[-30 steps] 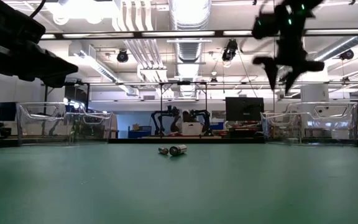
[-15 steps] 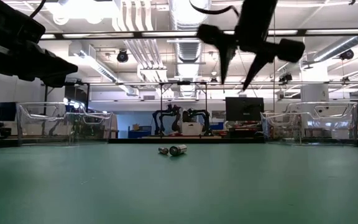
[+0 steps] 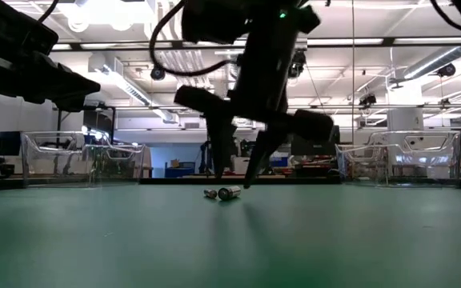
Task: Sort batteries
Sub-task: Put the silver battery into the top right transparent bin
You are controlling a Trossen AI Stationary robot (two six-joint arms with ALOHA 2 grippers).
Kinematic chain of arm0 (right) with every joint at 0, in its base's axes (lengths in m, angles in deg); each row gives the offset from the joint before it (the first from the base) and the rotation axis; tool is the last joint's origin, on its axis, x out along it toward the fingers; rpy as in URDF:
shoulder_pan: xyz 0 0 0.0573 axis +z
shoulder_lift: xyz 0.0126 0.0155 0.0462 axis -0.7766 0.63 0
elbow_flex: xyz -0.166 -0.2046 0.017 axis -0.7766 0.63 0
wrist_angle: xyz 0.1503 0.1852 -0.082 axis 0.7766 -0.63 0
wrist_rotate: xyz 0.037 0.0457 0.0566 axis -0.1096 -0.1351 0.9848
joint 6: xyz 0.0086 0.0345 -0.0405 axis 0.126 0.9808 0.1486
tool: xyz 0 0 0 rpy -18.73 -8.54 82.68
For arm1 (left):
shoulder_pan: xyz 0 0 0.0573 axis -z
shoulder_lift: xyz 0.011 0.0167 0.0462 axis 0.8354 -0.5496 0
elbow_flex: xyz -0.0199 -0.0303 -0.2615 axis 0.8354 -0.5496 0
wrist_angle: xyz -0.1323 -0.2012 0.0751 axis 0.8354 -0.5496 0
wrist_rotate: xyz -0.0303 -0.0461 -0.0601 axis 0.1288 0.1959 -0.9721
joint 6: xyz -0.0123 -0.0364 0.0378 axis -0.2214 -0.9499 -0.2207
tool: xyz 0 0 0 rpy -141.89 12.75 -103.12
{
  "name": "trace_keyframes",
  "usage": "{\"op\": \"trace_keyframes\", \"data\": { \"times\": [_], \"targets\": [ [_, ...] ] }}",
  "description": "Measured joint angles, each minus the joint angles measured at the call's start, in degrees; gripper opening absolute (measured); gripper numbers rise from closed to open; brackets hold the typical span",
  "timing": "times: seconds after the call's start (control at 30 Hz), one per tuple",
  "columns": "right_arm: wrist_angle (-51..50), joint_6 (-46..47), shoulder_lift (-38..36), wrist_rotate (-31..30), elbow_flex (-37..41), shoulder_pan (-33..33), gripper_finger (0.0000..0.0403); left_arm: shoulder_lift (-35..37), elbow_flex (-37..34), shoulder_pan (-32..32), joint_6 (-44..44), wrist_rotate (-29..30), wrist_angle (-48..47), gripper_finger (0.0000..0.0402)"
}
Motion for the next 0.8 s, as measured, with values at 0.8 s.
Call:
{"op": "trace_keyframes", "data": {
  "times": [0.8],
  "targets": [
    [-2.9,-6.8,3.2,6.9,-2.5,-3.7,0.0094,-0.1,0.0,0.0,0.0,-1.5,-0.1,0.0009]
  ]
}}
